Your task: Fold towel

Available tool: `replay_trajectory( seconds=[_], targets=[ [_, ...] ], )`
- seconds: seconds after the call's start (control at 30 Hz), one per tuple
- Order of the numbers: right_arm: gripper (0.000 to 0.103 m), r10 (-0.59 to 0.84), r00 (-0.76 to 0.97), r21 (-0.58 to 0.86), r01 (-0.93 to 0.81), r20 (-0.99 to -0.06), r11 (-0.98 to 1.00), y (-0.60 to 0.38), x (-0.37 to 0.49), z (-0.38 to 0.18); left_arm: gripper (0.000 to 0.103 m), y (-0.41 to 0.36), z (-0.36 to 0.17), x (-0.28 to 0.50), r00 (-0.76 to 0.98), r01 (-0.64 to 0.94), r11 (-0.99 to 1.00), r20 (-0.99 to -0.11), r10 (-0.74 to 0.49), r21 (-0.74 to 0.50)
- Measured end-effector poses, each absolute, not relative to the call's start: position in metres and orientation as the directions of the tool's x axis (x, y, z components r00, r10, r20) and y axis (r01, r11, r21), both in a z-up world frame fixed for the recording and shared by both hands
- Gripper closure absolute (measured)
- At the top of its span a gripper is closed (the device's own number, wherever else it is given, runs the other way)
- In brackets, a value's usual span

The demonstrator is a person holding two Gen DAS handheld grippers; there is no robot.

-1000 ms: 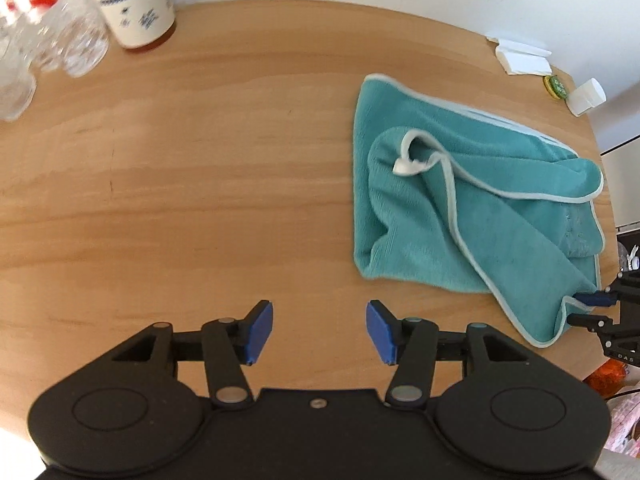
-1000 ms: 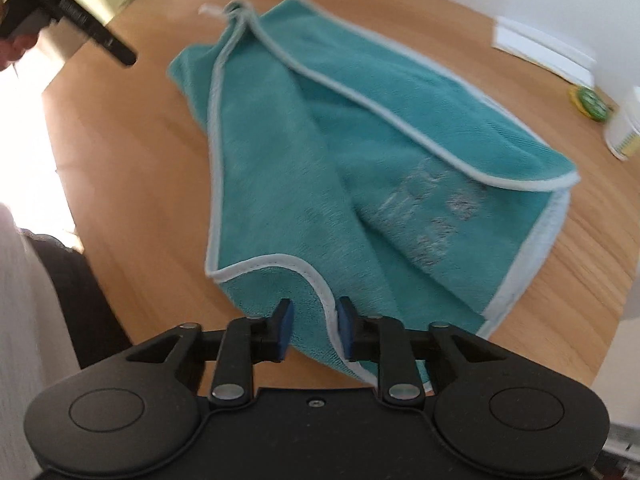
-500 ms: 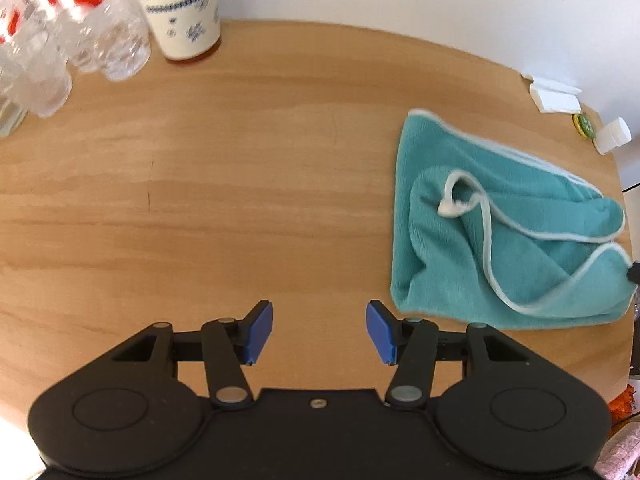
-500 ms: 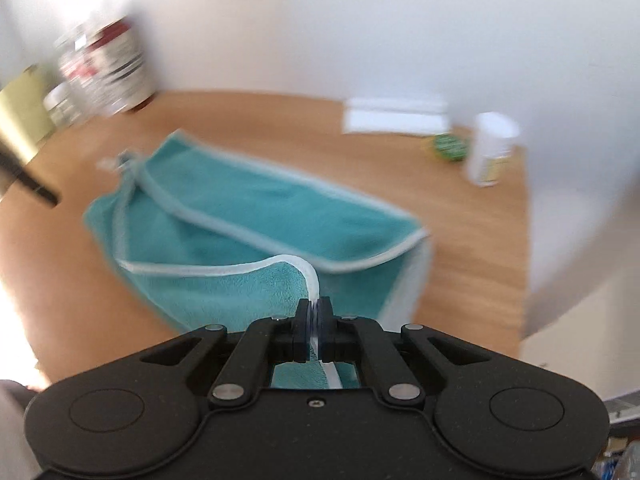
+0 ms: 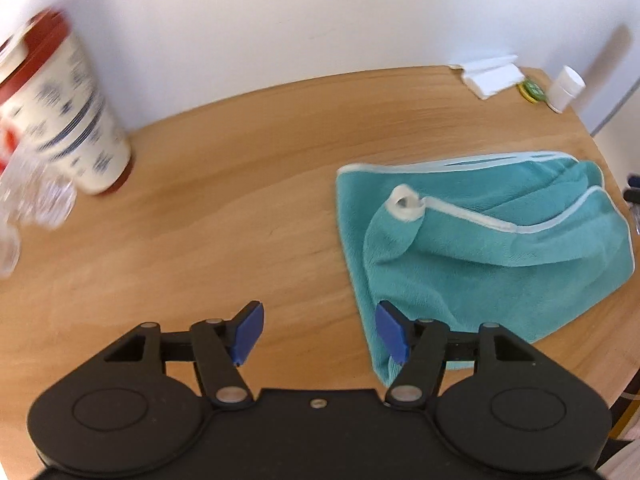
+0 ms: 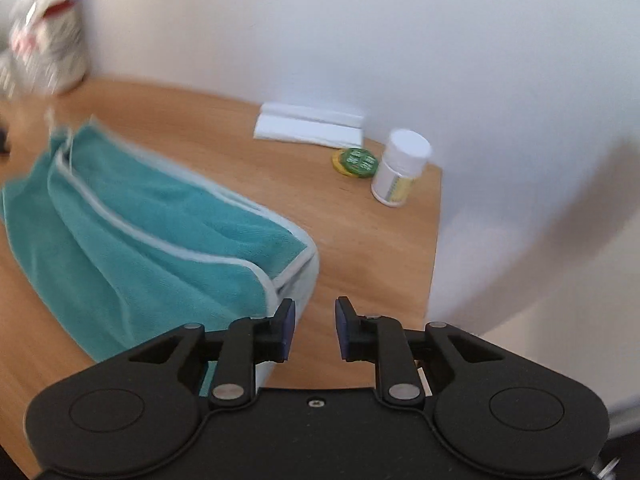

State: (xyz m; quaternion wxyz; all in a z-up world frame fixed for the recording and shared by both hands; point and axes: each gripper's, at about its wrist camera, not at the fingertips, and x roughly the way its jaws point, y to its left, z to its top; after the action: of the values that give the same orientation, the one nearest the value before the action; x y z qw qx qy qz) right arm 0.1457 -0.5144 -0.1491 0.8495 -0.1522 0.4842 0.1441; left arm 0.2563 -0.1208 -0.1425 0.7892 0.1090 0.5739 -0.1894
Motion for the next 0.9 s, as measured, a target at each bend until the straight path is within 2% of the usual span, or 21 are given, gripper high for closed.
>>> replay_trajectory(
  seconds=[0.2,0.33,0.5,0.6,0.77,0.9],
  targets=[
    [0.079,0.098,0.443,-0.201,-0.579,-0.891,0.79,-0.505,0.16,-0.159,0.04,-0.129,-0.145,0.267,0.246,0.442,0.896,-0.954,-0.169,-0.045],
    [0.079,0.178,0.396,-0.126,-0.631,-0.901,0.766,-0.505,0.168,-0.161,0.04,-0.132,-0.15,0.265,0.233,0.426,0.904,-0.962,-0.144,-0.032],
    [0.079,0.335,0.314,0.102,-0.575,-0.888,0.811,-0.521,0.181,-0.158,0.04,-0.133,-0.15,0.259,0.227,0.383,0.923,-0.966,-0.126,-0.03],
    [0.079,0.334,0.311,0.13,-0.528,-0.89,0.839,-0.53,0.186,-0.162,0.04,-0.135,-0.148,0.254,0.241,0.355,0.935,-0.966,-0.094,-0.003],
    [0.079,0.43,0.314,0.327,-0.33,-0.847,0.885,-0.561,0.191,-0.167,0.039,-0.142,-0.146,0.247,0.269,0.277,0.96,-0.962,-0.04,0.037],
    [0.077,0.465,0.309,0.399,-0.255,-0.83,0.881,-0.564,0.196,-0.179,0.039,-0.145,-0.149,0.244,0.262,0.223,0.974,-0.965,-0.017,0.043]
  ],
)
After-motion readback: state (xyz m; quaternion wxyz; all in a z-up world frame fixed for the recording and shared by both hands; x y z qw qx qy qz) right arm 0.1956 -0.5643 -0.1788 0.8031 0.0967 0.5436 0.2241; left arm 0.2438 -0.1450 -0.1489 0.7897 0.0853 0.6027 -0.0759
